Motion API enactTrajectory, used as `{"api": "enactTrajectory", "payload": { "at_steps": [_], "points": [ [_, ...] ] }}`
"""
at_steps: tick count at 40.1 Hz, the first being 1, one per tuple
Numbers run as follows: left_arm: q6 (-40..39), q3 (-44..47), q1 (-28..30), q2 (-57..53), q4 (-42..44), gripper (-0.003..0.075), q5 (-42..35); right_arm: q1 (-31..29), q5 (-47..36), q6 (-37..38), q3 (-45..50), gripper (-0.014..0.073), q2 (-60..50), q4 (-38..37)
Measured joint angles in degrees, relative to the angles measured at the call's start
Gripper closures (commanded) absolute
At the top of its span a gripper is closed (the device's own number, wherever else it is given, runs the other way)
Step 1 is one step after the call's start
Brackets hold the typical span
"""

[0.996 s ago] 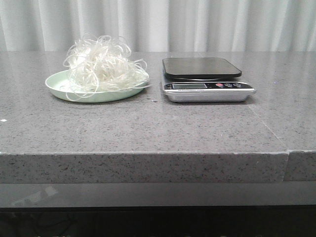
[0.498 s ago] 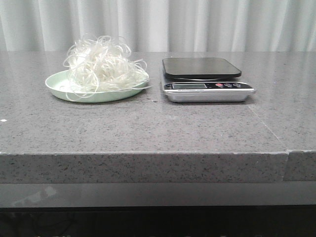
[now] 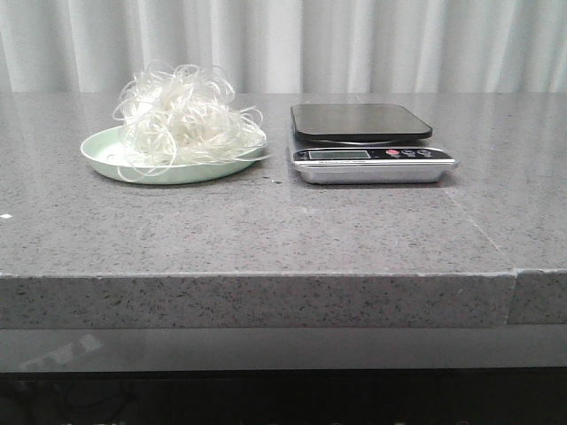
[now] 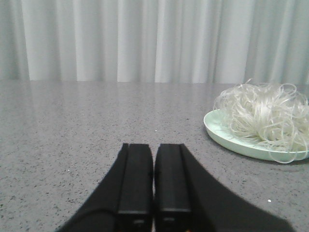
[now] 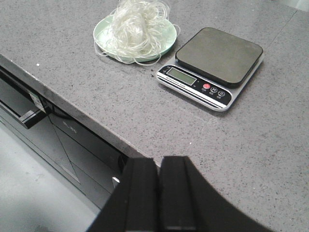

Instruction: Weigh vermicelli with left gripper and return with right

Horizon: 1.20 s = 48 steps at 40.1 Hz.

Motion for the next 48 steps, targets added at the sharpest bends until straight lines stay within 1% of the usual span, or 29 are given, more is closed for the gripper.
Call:
{"api": "enactTrajectory", "payload": {
  "at_steps": [3, 42, 44, 48],
  "points": [
    [0.0, 0.0, 0.0, 0.0, -0.13, 0.0566, -0.86, 0.0, 0.0, 0.0, 0.0, 0.0435, 0.0, 0.0],
    [0.0, 0.0, 0.0, 0.0, -0.13, 0.0566, -0.86, -0.09, -0.61, 0.0, 0.97, 0.0435, -0.7, 0.0],
    [0.0, 0.0, 0.0, 0.0, -0.13, 0.0566, -0.86, -0.95, -1.44, 0.0, 2.3, 0.0435, -2.16, 0.0],
    [0.0, 0.0, 0.0, 0.0, -0.13, 0.0566, -0.86, -4.92, -5.36, 0.0, 6.76, 0.0435, -6.17, -0.11]
  ]
}}
